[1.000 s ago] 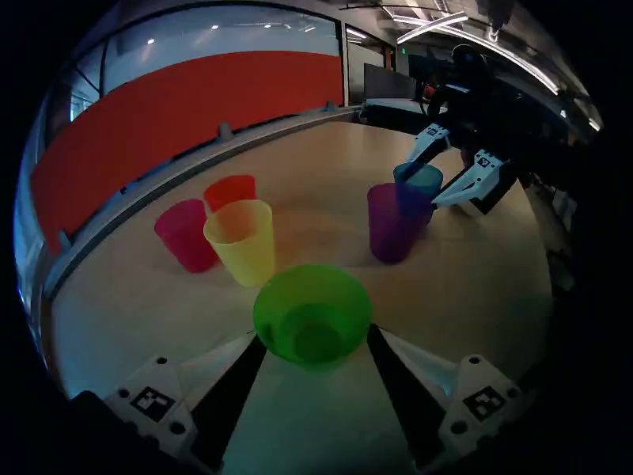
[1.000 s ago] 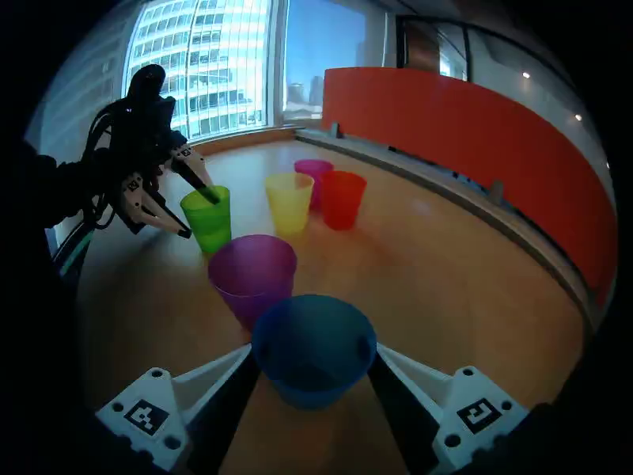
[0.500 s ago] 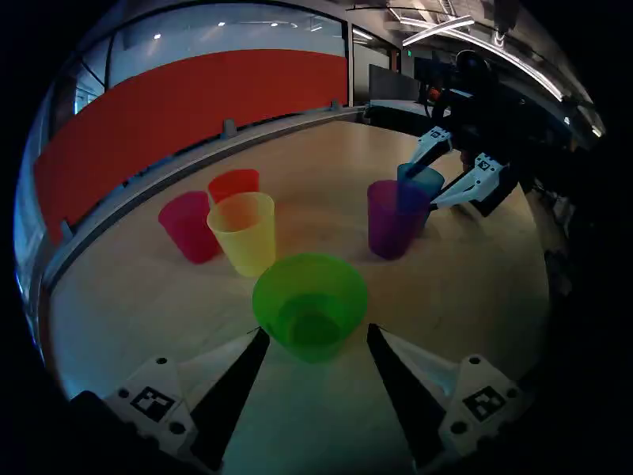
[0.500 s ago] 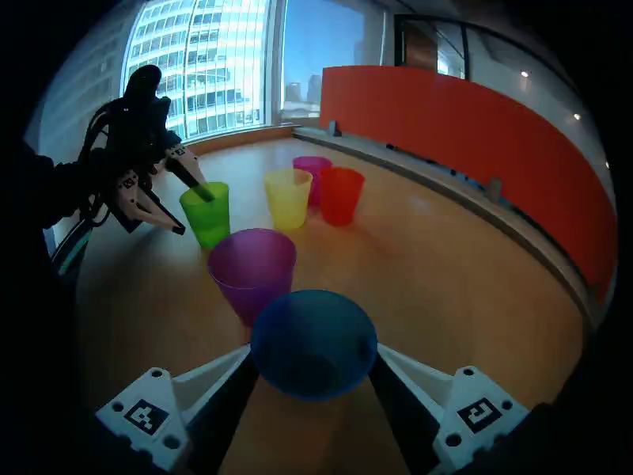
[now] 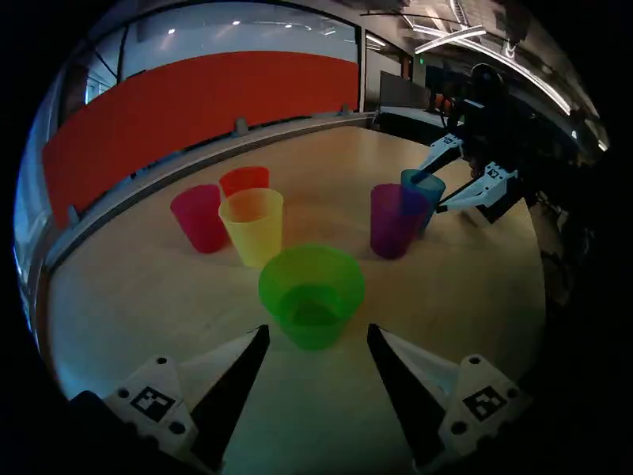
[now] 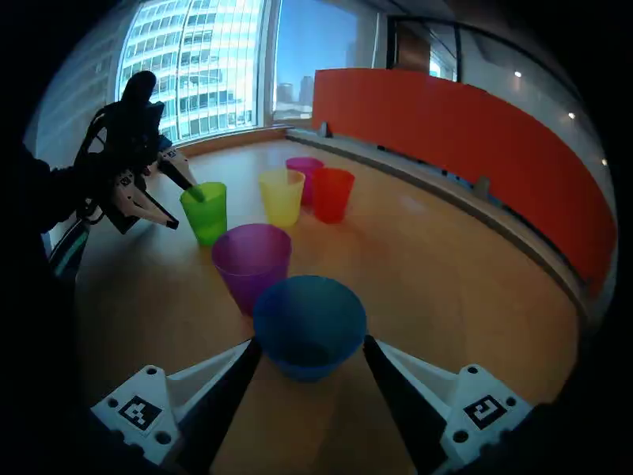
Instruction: Pour water
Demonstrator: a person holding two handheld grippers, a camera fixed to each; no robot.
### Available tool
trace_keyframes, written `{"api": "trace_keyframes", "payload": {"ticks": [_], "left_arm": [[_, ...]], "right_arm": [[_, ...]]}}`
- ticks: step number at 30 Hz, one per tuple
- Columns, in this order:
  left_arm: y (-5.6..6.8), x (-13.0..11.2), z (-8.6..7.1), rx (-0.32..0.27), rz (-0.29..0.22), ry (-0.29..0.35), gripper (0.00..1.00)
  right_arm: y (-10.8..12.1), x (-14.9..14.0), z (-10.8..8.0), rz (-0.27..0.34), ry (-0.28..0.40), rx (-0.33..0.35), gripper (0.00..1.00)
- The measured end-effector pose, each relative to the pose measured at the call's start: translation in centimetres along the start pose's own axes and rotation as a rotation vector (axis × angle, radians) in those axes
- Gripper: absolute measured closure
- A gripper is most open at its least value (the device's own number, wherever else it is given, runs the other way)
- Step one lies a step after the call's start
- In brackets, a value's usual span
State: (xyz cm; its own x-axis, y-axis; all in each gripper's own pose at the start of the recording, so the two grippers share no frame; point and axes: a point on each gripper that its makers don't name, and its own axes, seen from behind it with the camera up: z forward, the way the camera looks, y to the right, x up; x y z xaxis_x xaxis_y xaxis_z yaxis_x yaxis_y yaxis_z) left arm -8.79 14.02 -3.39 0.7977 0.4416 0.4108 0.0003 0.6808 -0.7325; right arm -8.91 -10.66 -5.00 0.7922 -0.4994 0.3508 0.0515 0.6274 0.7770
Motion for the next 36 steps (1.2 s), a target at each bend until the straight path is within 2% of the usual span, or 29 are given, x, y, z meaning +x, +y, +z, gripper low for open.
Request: {"api": "trace_keyframes", "payload": {"ticks": [10,24,30,36], "left_arm": [[-1.1,-0.5,-2.2,0.066,-0.045,0.036,0.08],[-4.2,-0.8,-5.5,0.228,-0.121,0.121,0.08],[-5.6,-0.2,-6.8,0.294,-0.148,0.177,0.08],[-6.4,1.2,-8.4,0.352,-0.167,0.243,0.08]], "right_arm": [[0.7,-0.4,-2.5,0.035,0.029,-0.065,0.0],[2.4,0.3,-5.7,0.112,0.106,-0.189,0.0],[3.0,1.9,-7.3,0.137,0.17,-0.238,0.0],[4.2,3.7,-8.8,0.166,0.242,-0.315,0.0]]}}
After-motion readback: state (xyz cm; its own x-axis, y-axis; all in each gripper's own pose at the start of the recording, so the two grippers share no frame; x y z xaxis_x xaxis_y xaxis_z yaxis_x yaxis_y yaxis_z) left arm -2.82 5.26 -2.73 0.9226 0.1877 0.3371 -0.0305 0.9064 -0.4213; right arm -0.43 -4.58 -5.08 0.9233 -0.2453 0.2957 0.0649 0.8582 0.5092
